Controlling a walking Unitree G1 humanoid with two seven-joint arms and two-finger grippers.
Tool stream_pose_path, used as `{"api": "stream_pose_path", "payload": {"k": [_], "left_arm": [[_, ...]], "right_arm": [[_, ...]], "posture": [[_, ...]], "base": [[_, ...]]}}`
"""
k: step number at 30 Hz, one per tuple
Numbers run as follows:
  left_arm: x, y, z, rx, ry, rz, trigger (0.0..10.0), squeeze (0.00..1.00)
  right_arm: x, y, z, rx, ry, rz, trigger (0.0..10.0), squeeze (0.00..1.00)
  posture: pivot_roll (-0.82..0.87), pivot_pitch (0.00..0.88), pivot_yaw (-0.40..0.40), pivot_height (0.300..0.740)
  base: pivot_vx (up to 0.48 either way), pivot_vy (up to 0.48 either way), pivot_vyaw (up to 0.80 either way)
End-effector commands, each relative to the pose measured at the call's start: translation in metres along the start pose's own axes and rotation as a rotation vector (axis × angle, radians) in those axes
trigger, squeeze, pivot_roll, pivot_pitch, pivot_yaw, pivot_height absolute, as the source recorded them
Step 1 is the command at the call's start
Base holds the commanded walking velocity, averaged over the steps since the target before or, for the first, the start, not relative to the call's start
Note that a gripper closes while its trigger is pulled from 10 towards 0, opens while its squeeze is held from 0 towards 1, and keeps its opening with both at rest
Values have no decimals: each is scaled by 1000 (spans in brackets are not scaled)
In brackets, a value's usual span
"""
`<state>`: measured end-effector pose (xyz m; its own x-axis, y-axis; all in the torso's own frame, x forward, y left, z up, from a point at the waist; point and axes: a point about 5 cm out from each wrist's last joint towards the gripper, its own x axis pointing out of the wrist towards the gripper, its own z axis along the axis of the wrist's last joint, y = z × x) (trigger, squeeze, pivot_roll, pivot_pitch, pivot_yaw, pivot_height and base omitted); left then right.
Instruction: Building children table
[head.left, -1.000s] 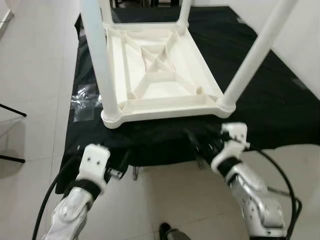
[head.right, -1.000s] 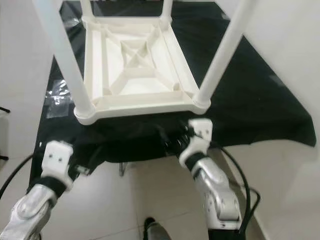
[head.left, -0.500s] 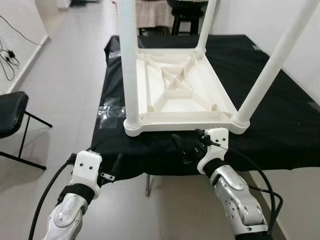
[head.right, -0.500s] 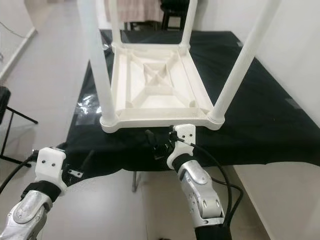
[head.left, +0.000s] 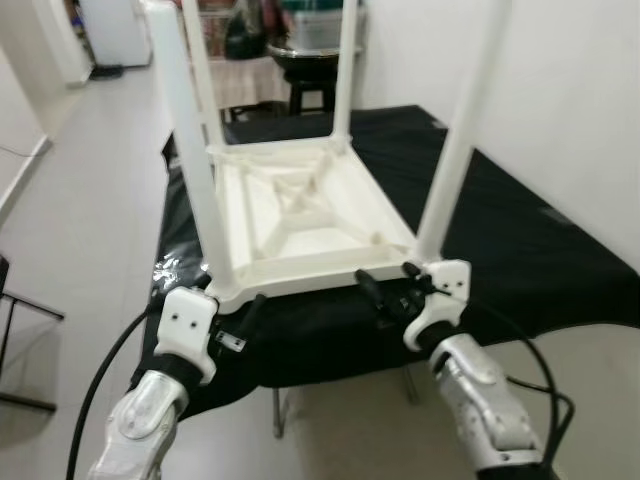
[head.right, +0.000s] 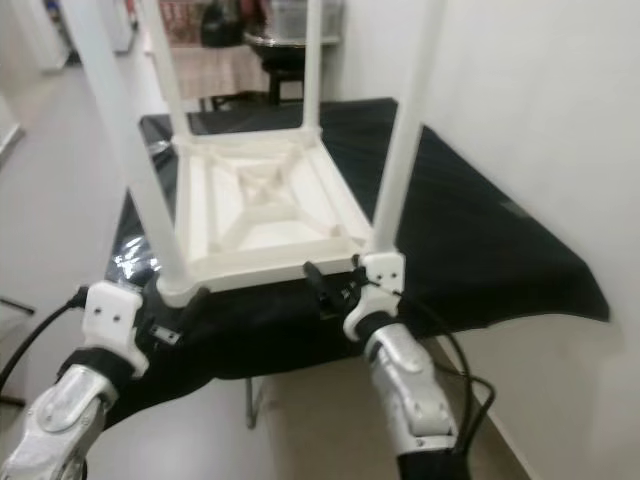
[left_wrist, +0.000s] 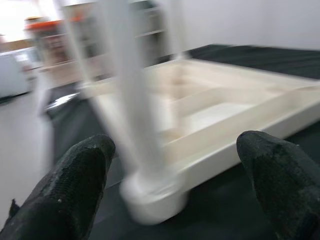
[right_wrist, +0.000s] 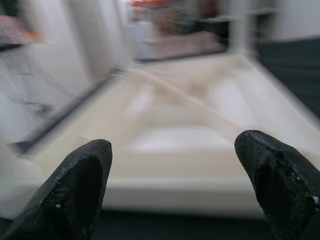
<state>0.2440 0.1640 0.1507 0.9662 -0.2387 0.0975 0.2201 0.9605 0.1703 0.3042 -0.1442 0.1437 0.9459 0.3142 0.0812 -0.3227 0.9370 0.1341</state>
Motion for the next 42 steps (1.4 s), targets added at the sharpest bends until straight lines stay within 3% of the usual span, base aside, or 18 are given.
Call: {"api": "stream_pose_path", "payload": {"k": [1,5,9,14,17,19,31,38,39,40,42], "left_arm": [[-1,2,0,6,0,0,10000,0],[0,0,2,7,-8,-16,10000,0],[0,-3,1,-9,7,-23,10000,0],[-1,-11,-2,-43,27,-65,10000,0],[-3,-23,-1,-98,28,-168,10000,0],[-1,-22,-1,-100,30,-188,10000,0],[1,-15,-16,-106,99,-102,10000,0],[9,-2,-19,-106,94,-62,10000,0],[14,2,-19,-107,87,-66,10000,0],[14,2,-19,-107,87,-66,10000,0],[15,3,-19,-105,82,-75,10000,0]], "right_arm": [[4,12,5,19,-36,91,10000,0],[5,10,22,52,-107,182,10000,0],[9,5,24,-10,-77,158,10000,0],[9,2,25,-5,-81,150,10000,0],[9,1,26,-6,-81,152,10000,0],[9,2,26,-8,-78,158,10000,0],[5,-4,34,-22,-86,165,10000,0],[-16,-3,57,-27,-164,274,10000,0],[-41,-1,71,-41,-196,330,10000,0],[-41,-1,71,-41,-196,330,10000,0],[-65,-5,80,-66,-180,342,10000,0]], "posture": [[124,49,-19,740],[127,52,-21,740],[127,57,-22,740],[129,66,-27,740],[130,76,-30,740],[127,79,-31,740],[111,101,-41,740],[67,125,-31,740],[30,136,-23,740],[30,136,-23,740],[12,143,-17,740]], "base": [[341,0,0],[343,0,547],[250,0,0],[0,0,0],[0,0,0],[0,0,0],[0,0,0],[0,0,0],[0,0,0],[0,0,0],[0,0,0]]}}
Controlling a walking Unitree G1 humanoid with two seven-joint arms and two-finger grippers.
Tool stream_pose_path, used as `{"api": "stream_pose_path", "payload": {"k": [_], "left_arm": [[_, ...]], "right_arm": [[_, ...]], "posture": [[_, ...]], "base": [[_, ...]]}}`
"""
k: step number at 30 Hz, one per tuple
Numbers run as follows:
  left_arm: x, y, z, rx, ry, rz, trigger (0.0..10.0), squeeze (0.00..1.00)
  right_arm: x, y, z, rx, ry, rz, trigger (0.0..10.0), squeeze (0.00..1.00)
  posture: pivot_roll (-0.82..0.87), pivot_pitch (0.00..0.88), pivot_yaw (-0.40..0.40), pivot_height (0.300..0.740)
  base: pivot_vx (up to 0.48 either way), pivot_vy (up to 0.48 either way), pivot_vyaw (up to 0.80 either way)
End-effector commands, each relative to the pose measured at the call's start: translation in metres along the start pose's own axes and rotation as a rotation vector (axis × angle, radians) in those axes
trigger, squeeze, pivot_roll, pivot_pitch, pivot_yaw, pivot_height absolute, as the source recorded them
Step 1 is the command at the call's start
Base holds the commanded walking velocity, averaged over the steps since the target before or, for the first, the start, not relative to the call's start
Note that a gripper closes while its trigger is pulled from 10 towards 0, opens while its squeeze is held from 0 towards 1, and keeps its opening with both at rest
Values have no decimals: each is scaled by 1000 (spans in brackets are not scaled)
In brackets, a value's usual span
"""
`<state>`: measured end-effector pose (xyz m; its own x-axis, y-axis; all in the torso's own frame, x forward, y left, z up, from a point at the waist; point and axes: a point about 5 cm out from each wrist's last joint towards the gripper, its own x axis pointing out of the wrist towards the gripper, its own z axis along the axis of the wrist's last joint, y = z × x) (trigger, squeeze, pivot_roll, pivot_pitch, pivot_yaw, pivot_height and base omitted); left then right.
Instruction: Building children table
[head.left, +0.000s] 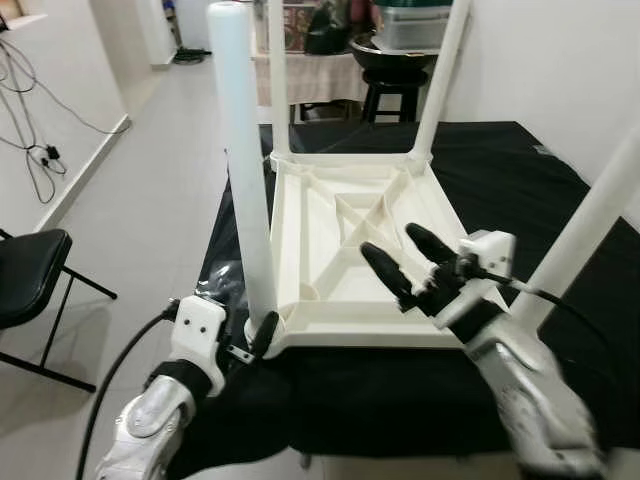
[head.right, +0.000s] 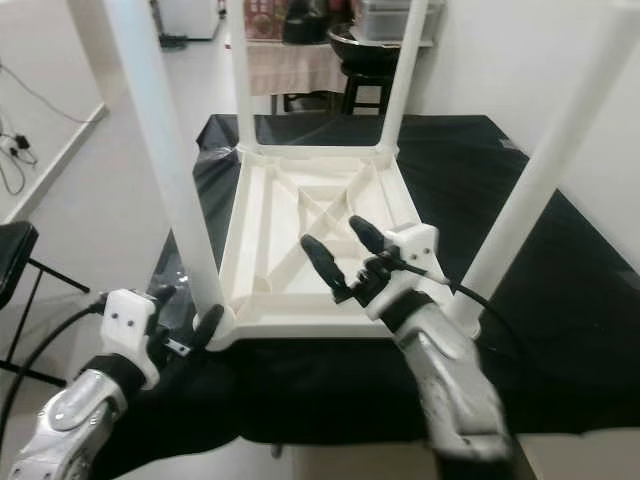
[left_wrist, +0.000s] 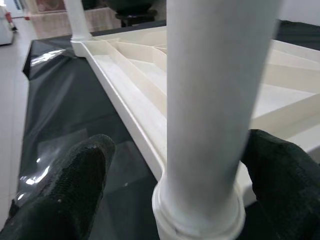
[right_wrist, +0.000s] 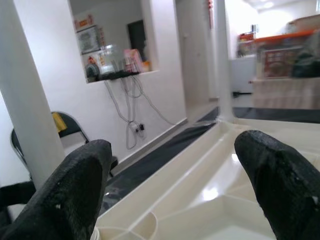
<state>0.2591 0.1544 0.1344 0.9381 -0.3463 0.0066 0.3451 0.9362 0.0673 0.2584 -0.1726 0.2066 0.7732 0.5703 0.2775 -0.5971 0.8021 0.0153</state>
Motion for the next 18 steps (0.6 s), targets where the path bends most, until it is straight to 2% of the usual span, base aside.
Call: {"api": "stream_pose_path", "payload": {"k": [1,2,4,5,7,10,13,15,18], "left_arm": [[-1,12,-1,3,3,47,10000,0],[-1,13,0,4,1,46,10000,0],[-2,14,0,9,0,44,10000,0],[-2,14,0,9,0,44,10000,0],[-2,14,1,14,-1,42,10000,0],[-2,14,2,14,-3,42,10000,0],[-2,13,2,15,-5,41,10000,0],[-2,13,2,17,-7,43,10000,0],[-2,14,3,29,-13,53,10000,0]], "right_arm": [[-16,3,15,-4,-5,18,10000,0],[-31,2,21,-31,35,1,10000,0],[-51,-1,30,-84,103,-33,10000,0],[-51,-1,30,-84,103,-33,10000,0],[-64,-6,36,-131,152,-49,10000,0],[-68,-11,44,-140,162,-56,10000,0],[-71,-21,71,-211,128,-15,10000,0],[-71,-22,74,-210,123,-3,10000,0],[-70,-17,78,-185,125,34,10000,0]], "posture": [[12,143,-17,740],[-9,152,-9,740],[-28,155,0,740],[-28,155,0,740],[-35,158,8,740],[-37,158,13,740],[-28,158,5,740],[-28,158,4,740],[-26,158,0,740]], "base": [[0,0,0],[0,0,0],[0,0,0],[0,0,0],[0,0,0],[0,0,-800],[0,0,-800],[0,0,-800],[0,0,0]]}}
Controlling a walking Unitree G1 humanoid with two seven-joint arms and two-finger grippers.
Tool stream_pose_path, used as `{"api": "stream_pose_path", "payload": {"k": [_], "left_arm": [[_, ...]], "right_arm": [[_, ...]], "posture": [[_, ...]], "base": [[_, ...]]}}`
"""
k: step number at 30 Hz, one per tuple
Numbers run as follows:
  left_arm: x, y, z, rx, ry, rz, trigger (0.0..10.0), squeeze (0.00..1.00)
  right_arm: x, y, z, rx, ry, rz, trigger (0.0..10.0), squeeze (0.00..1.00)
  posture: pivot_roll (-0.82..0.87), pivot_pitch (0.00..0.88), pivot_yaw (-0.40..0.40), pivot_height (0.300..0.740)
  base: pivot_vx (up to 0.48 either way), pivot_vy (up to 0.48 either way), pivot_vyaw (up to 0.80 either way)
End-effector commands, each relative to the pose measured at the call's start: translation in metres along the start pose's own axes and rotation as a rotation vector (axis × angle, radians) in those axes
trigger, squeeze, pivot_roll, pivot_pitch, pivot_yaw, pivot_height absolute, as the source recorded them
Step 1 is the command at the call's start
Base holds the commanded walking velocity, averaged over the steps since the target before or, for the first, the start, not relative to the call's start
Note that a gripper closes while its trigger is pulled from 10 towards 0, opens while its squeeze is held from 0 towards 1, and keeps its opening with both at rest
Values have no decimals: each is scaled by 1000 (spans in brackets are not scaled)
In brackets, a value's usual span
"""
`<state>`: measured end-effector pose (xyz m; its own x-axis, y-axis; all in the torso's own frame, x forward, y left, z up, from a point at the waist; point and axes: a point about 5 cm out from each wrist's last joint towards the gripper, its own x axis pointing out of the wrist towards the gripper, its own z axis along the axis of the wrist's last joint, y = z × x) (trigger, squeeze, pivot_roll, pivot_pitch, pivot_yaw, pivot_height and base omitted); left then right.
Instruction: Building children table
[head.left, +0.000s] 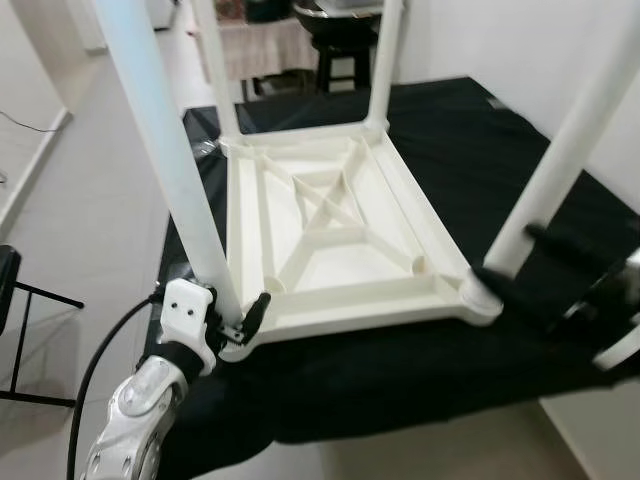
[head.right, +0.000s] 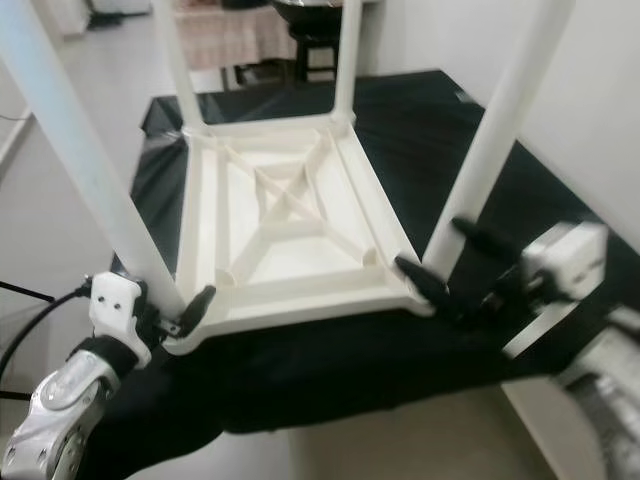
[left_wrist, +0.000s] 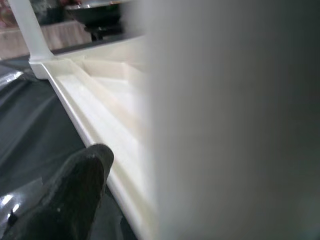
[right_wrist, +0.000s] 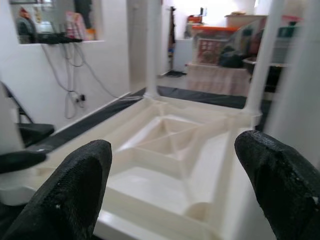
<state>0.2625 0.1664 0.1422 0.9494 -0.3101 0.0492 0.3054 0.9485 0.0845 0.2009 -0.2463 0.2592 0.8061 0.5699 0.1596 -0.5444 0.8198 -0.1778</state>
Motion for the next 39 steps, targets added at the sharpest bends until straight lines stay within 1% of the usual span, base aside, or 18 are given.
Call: {"api": "stream_pose_path", "payload": {"k": [1,2,3,4,7,14,19,20,21,24,26,28,30,31,34,36,38,39], "left_arm": [[-1,1,-4,28,29,23,10000,0],[-1,1,-4,28,29,23,10000,0],[-2,1,-2,50,22,44,10000,0],[-2,1,-2,50,22,44,10000,0],[-6,-1,-3,56,26,35,10000,0],[-10,-1,-3,42,24,69,10000,0],[-14,2,-2,59,26,120,10000,0],[-17,4,-2,67,28,154,10000,0],[-17,4,-2,67,28,154,10000,0],[-23,8,-1,110,45,241,10000,0],[-24,9,-1,120,47,256,10000,0],[-26,10,-1,126,56,272,10000,0],[-32,14,-5,145,86,328,10000,0],[-32,14,-5,145,86,328,10000,0],[-37,22,-9,170,117,398,10000,0],[-37,22,-9,170,117,398,10000,0],[-37,25,-9,170,117,425,10000,0],[-36,25,-8,169,115,429,10000,0]], "right_arm": [[5,11,2,31,9,70,10000,0],[5,11,2,31,9,70,10000,0],[17,24,-9,61,35,117,10000,0],[17,24,-9,61,35,117,10000,0],[31,29,-20,118,24,122,10000,0],[38,37,-28,181,30,172,10000,0],[43,43,-34,211,42,209,10000,0],[46,47,-36,227,48,228,10000,0],[46,47,-36,227,48,228,10000,0],[52,51,-41,236,64,245,10000,0],[53,51,-42,236,66,246,10000,0],[54,51,-43,235,68,242,10000,0],[59,47,-47,220,85,191,10000,0],[59,47,-47,220,85,191,10000,0],[65,34,-51,195,83,55,10000,0],[65,34,-51,195,83,55,10000,0],[62,16,-48,187,69,-74,10000,0],[61,14,-47,184,66,-86,10000,0]], "posture": [[-17,155,-10,740],[-17,155,-10,740],[-4,152,-19,740],[-4,152,-19,740],[5,150,-26,740],[15,148,-42,740],[24,147,-51,740],[31,147,-57,740],[31,147,-57,740],[38,147,-63,740],[38,147,-63,740],[41,150,-67,740],[42,155,-71,740],[42,155,-71,740],[40,162,-73,740],[40,162,-73,740],[31,168,-75,740],[31,168,-75,740]], "base": [[0,0,0],[0,0,0],[0,0,0],[0,0,0],[0,-308,0],[0,-461,0],[0,-401,0],[0,0,0],[0,0,0],[0,0,0],[0,0,0],[0,0,0],[0,0,0],[0,0,0],[0,0,0],[0,0,0],[0,0,0],[0,0,0]]}}
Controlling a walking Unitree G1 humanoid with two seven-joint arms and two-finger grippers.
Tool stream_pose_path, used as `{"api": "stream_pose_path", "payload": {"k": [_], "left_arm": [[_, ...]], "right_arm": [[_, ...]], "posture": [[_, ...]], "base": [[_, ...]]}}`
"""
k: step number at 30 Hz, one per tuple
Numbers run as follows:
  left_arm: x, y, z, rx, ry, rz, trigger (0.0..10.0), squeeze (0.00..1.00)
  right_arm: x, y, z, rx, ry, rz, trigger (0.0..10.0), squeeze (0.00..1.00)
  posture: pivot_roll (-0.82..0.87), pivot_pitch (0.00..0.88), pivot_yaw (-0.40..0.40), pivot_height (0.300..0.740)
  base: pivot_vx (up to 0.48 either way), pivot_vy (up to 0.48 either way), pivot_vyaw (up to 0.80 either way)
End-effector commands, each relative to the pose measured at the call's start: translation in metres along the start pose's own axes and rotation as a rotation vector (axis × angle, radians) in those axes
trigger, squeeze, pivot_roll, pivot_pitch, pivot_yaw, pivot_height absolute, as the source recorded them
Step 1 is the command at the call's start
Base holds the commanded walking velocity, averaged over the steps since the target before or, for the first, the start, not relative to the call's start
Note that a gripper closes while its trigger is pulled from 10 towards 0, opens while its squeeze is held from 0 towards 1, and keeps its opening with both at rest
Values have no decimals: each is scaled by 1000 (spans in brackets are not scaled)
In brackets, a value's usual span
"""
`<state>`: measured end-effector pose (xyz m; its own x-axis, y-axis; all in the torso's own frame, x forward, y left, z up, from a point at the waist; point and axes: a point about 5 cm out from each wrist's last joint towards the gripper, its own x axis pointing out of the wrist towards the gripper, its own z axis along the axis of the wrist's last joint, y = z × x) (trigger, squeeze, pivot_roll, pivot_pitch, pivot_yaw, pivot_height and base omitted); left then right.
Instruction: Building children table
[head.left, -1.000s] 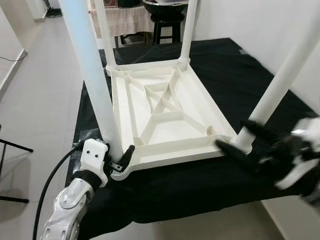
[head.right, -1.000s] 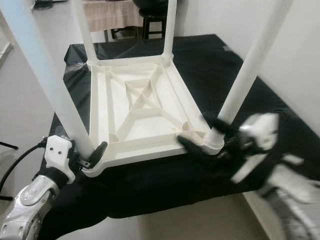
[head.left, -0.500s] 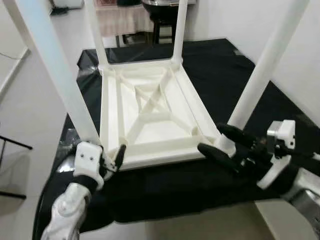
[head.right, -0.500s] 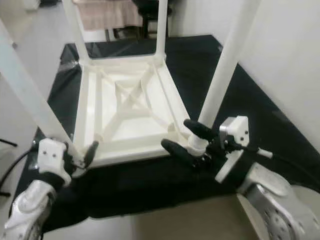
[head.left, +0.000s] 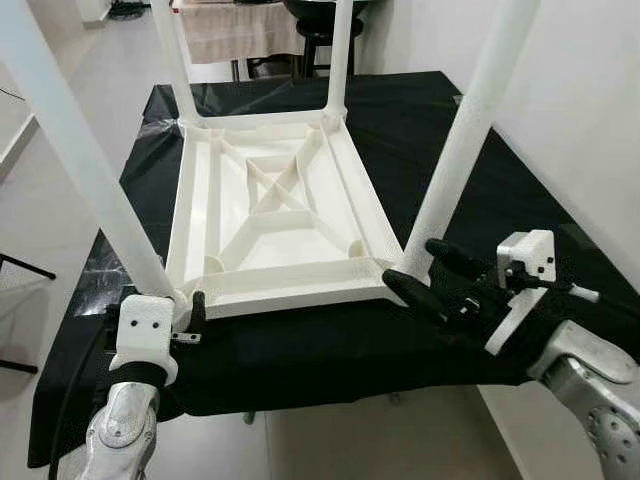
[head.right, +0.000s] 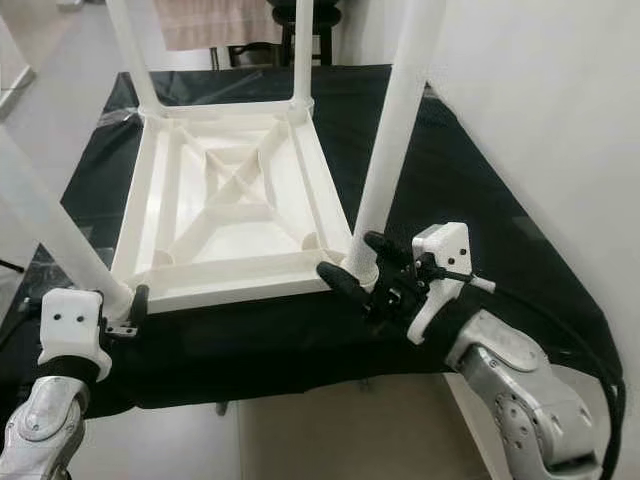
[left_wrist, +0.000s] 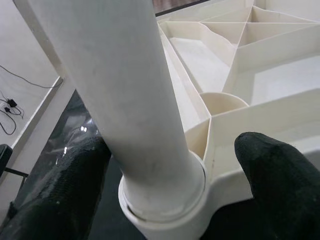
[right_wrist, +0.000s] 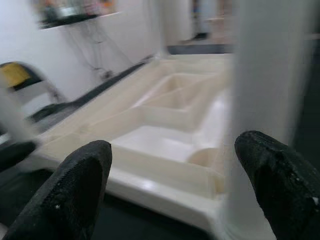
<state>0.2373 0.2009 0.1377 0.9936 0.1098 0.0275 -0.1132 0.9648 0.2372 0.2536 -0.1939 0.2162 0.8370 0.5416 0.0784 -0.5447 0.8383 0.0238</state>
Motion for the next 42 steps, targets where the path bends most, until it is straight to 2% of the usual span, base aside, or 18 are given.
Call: {"api": "stream_pose_path", "payload": {"k": [1,3,5,6,7,8,10,13,14,16,20,23,34,38,42], "left_arm": [[-1,1,-4,5,26,10,10000,0],[0,0,-3,6,24,16,10000,0],[1,2,-1,6,20,24,10000,0],[1,3,1,7,17,30,10000,0],[1,3,1,7,17,30,10000,0],[2,5,2,8,14,38,10000,0],[5,7,3,9,9,51,10000,0],[7,8,4,9,6,62,10000,0],[9,9,4,12,2,74,10000,0],[10,10,4,13,3,80,10000,0],[11,11,3,12,5,89,10000,0],[11,11,3,13,6,90,10000,0],[11,13,1,5,4,113,10000,0],[11,13,3,3,-2,117,10000,0],[14,13,5,-6,-11,116,10000,0]], "right_arm": [[-5,-8,6,-14,-24,-50,10000,0],[-7,-9,6,-32,-5,-51,10000,0],[-14,-20,6,-108,58,-85,10000,0],[-17,-27,10,-114,61,-120,10000,0],[-17,-27,10,-114,61,-120,10000,0],[-18,-35,17,-123,44,-152,10000,0],[-17,-41,26,-115,-3,-173,10000,0],[-12,-39,33,-109,-46,-164,10000,0],[-3,-36,44,-91,-106,-155,10000,0],[4,-33,56,-69,-167,-151,10000,0],[11,-32,70,-67,-223,-137,10000,0],[13,-33,72,-74,-226,-131,10000,0],[21,-14,69,-70,-176,20,10000,0],[27,-13,71,-76,-180,10,10000,0],[40,-19,75,-62,-180,-66,10000,0]], "posture": [[31,168,-75,740],[28,170,-74,740],[26,162,-72,740],[26,161,-71,740],[26,161,-71,740],[26,161,-72,740],[26,161,-72,740],[27,161,-72,740],[30,162,-71,740],[31,161,-73,740],[33,162,-73,740],[33,161,-74,740],[36,165,-81,740],[37,165,-79,740],[37,165,-82,740]], "base": [[0,0,0],[0,0,0],[0,0,0],[0,0,0],[0,0,0],[0,0,0],[0,0,0],[0,0,0],[0,0,0],[0,0,0],[0,0,0],[0,0,0],[0,0,0],[0,0,0],[0,0,0]]}}
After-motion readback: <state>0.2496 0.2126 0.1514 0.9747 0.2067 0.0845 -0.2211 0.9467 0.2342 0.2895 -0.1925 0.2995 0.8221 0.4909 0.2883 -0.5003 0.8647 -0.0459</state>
